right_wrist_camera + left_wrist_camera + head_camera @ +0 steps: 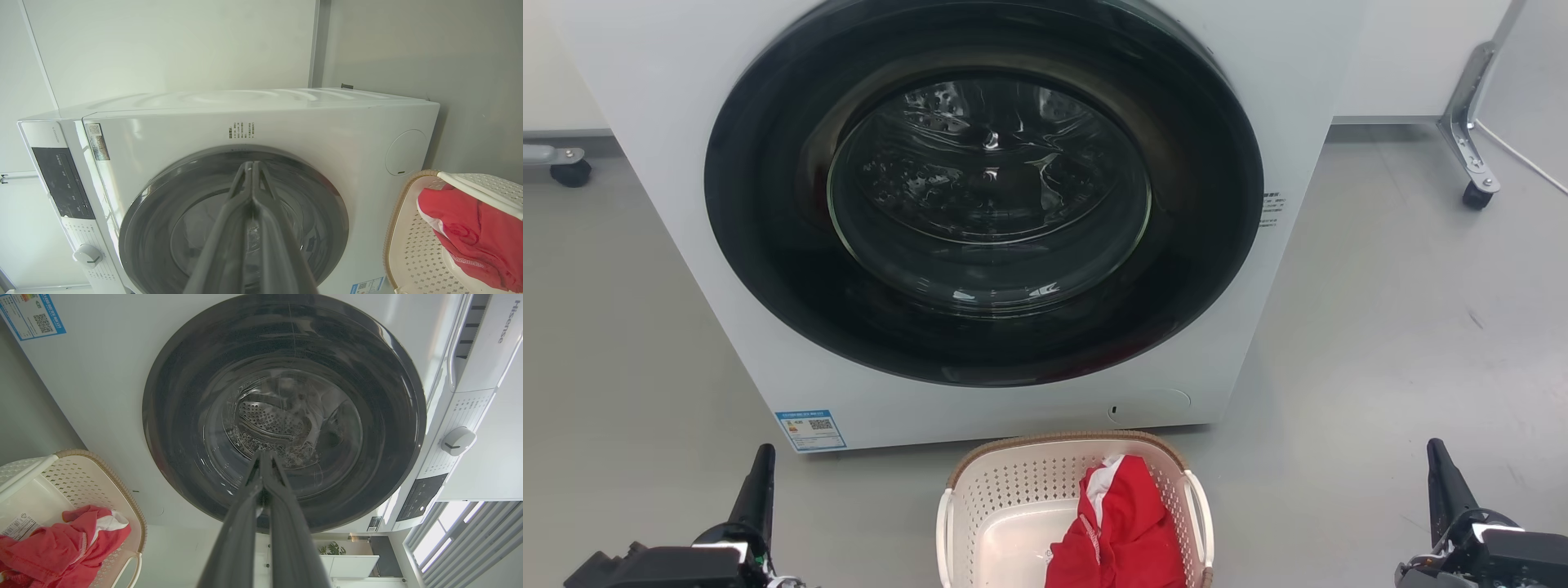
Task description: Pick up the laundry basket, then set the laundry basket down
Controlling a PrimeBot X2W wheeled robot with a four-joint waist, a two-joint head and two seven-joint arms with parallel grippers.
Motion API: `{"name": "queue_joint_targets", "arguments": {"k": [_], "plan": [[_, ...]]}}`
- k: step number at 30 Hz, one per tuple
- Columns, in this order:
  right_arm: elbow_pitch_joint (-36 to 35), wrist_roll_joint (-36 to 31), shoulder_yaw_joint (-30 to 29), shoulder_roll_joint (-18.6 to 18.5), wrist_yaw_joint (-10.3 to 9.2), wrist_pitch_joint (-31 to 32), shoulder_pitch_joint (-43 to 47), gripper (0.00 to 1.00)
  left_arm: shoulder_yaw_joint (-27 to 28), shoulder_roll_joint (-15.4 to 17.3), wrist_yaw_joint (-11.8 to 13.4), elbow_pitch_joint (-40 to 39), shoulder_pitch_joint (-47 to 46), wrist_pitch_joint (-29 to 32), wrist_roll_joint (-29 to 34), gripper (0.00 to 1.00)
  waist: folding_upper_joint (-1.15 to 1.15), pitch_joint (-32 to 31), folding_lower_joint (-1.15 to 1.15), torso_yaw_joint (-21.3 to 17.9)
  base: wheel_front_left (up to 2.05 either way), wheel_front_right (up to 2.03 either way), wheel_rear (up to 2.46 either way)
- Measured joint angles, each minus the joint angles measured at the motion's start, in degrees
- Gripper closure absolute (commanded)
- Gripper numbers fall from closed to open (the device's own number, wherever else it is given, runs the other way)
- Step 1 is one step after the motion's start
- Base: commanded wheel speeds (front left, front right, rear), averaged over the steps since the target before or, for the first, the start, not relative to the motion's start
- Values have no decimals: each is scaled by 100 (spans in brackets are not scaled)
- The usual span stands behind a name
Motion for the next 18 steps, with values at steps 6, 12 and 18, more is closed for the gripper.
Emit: {"name": "queue_joint_targets", "arguments": {"k": [6, 12, 18], "plan": [[0, 0, 0, 0, 0, 0, 0, 100, 0, 0, 0, 0, 0, 0, 0, 100, 0, 0, 0, 0, 0, 0, 0], [0, 0, 0, 0, 0, 0, 0, 100, 0, 0, 0, 0, 0, 0, 0, 100, 0, 0, 0, 0, 0, 0, 0], [0, 0, 0, 0, 0, 0, 0, 100, 0, 0, 0, 0, 0, 0, 0, 100, 0, 0, 0, 0, 0, 0, 0]]}}
